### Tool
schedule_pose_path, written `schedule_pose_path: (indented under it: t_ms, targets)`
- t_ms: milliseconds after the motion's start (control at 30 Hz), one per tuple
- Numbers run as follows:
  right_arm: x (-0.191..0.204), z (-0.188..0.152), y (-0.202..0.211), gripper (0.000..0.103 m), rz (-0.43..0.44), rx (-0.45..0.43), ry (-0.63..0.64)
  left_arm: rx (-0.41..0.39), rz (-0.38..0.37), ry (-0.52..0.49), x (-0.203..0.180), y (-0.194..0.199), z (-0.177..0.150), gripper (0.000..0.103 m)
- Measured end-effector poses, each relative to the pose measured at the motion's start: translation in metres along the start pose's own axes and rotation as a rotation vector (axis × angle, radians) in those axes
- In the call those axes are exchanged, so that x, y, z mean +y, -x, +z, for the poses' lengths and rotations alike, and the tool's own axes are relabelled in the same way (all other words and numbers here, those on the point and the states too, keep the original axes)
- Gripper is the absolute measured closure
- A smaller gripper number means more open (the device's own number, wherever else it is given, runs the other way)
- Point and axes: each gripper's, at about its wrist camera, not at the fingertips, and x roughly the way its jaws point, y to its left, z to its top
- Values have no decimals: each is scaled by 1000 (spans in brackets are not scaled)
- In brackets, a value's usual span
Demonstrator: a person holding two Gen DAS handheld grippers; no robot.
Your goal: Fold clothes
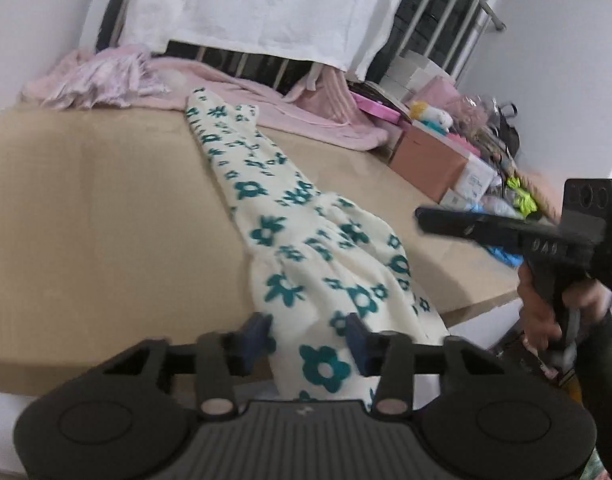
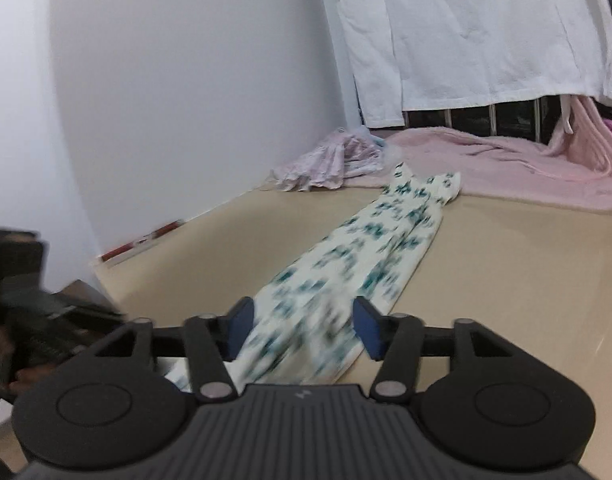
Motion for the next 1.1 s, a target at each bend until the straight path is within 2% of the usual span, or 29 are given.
schedule_pose_path:
  t_ms: [100, 133, 233, 300, 333, 367, 400, 433, 467, 667, 733, 800, 900, 933, 967, 1033, 1100]
  targets:
    - [12, -20, -12, 80, -6, 1, -64, 11, 38, -54, -14, -3, -3, 74]
    - [14, -25, -20, 85, -12, 26, -66, 17, 34, -71, -17, -2, -6, 74]
    - [27, -37, -38, 84, -53, 82, -6, 37, 34, -112, -26, 2, -18, 71]
    - [32, -36, -32, 81, -61, 66, 40, -2, 23, -189, -32, 14, -27, 65]
    - [33, -33, -22, 75, -50, 45, 57, -43, 27, -255, -34, 24, -33, 54]
    - [34, -32, -10, 58, -41, 13, 74, -81, 32, -324, -36, 33, -38, 46]
    - [35, -32, 2, 46, -40, -21, 103, -101, 41, -403, -38, 37, -44, 28]
    - [38, -32, 15, 26, -40, -47, 156, -122, 49, -482, -39, 41, -50, 17]
    - [41, -33, 23, 15, -38, -50, 221, -143, 57, -560, -40, 45, -56, 17]
    - [80, -70, 25, 14, 21, 63, 698, -148, 15, -936, -48, 31, -85, 18]
    - [92, -85, 19, 14, 22, 81, 835, -127, 32, -1015, -50, 19, -87, 19]
    - [99, -97, 11, 14, -20, 75, 950, -123, 37, -1063, -49, 8, -89, 24]
    - [101, -104, -9, 22, -51, 92, 1086, -122, 31, -1092, -48, -6, -82, 33]
    - [100, -102, -14, 39, -41, 106, 1104, -123, 28, -1096, -48, -10, -80, 34]
    - [99, -97, -17, 54, -19, 123, 1080, -132, 17, -1095, -48, -10, -78, 34]
    - [95, -79, -19, 59, 35, 156, 991, -150, 2, -1103, -47, -10, -78, 34]
    - [88, -59, -18, 71, 88, 185, 871, -173, 9, -1129, -47, -9, -81, 34]
